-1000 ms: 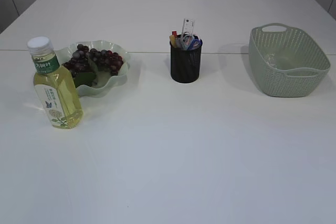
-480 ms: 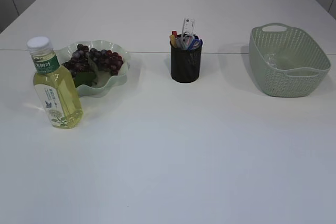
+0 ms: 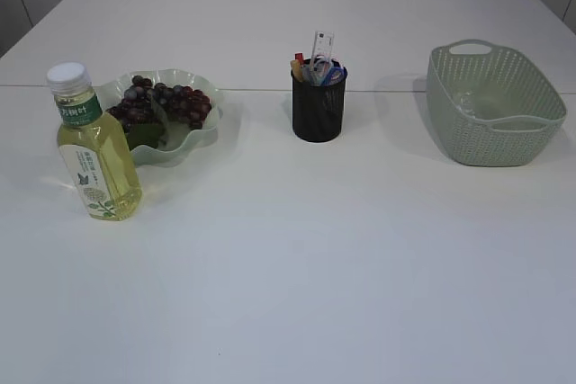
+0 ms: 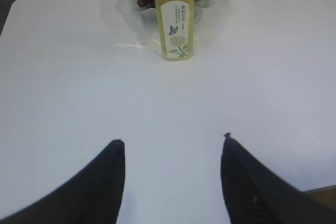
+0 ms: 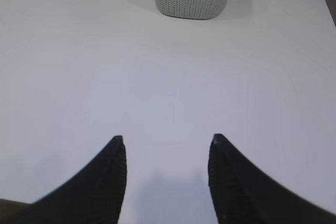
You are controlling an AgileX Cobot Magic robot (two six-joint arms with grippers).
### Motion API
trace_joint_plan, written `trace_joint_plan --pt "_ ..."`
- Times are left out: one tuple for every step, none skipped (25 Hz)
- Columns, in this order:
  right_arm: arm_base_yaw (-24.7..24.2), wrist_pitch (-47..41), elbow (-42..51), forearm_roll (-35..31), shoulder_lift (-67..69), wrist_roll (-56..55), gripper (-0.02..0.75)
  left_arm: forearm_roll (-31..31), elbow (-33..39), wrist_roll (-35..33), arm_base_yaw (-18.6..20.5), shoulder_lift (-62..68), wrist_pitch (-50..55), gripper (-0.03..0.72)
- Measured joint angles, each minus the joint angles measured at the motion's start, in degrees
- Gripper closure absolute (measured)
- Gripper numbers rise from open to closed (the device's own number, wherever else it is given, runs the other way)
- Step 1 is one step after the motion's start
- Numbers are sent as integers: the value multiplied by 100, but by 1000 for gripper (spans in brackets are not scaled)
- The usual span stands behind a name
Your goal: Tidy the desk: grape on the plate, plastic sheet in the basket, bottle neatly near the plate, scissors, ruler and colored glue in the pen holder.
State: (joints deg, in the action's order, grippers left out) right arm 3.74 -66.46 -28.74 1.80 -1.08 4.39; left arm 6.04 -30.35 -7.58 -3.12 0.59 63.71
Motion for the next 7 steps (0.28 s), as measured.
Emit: trace_joint_plan --pt "0 0 0 0 0 0 333 0 0 0 0 0 0 265" --pt "0 0 0 0 0 0 333 0 0 0 0 0 0 265" --pt "0 0 0 0 0 0 333 0 0 0 0 0 0 267" --pt "0 0 0 0 0 0 333 0 0 0 0 0 0 270" --pt "0 0 0 0 0 0 333 0 0 0 0 0 0 272" --pt "0 0 0 0 0 0 333 0 0 0 0 0 0 272" --pt "0 0 0 0 0 0 333 0 0 0 0 0 0 273"
